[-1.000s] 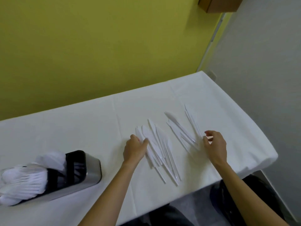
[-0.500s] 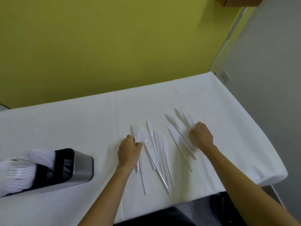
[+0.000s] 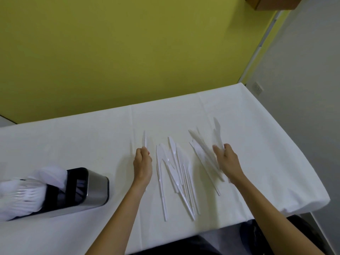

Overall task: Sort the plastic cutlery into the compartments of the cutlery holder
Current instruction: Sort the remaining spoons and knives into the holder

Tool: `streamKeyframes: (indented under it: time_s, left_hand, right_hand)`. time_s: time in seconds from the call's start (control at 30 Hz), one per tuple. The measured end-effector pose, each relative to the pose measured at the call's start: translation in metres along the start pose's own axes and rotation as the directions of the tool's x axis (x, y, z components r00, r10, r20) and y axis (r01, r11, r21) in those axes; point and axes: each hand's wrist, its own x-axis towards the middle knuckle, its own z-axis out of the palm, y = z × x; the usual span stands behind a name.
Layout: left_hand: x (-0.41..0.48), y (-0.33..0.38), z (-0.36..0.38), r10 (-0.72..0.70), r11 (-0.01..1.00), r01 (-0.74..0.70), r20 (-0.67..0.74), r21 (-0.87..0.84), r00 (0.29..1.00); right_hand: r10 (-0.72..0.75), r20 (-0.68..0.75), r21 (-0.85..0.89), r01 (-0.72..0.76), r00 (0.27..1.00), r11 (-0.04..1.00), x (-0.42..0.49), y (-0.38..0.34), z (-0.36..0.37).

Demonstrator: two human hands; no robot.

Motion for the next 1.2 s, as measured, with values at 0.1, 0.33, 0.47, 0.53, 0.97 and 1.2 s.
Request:
streamKeyframes:
  time_s: [0.1, 0.33, 0.47, 0.53, 0.97, 1.2]
  left_hand:
    - [-0.001, 0.007, -0.002, 0.028, 0.999, -0.027, 0.098, -0.02, 0.995]
    - [-0.004, 0.032, -0.002, 0.033, 0.989, -0.011, 0.149, -0.147, 0.988]
    - [-0.004, 0.043, -0.004, 0.081, 0.996, -0.072, 0.181, -0.056, 0.98]
    - [-0.009, 0.05, -0.004, 0.075, 0.997, -0.07, 0.228, -0.032, 0.971]
    - [-0.02, 0.058, 0.003, 0.099, 0.967, -0.194, 0.458, 0.166, 0.884]
    - [-0.024, 0.074, 0.011, 0.274, 0.939, -0.34, 0.493, 0.047, 0.826]
  right_hand:
    - [0.054, 0.116, 0.193, -0.075, 0.992, 0.978, -0.01, -0.002, 0.007]
    - [0.009, 0.38, 0.359, -0.156, 0.925, 0.92, -0.035, -0.015, 0.019]
    - [-0.024, 0.407, 0.348, -0.131, 0.913, 0.928, -0.044, -0.016, 0.027]
    - [-0.044, 0.417, 0.359, -0.12, 0.908, 0.926, -0.046, -0.018, 0.031]
    - [-0.066, 0.634, 0.562, -0.401, 0.77, 0.723, -0.061, -0.036, 0.04]
    - [-0.153, 0.676, 0.348, -0.13, 0.721, 0.928, -0.07, -0.042, 0.028]
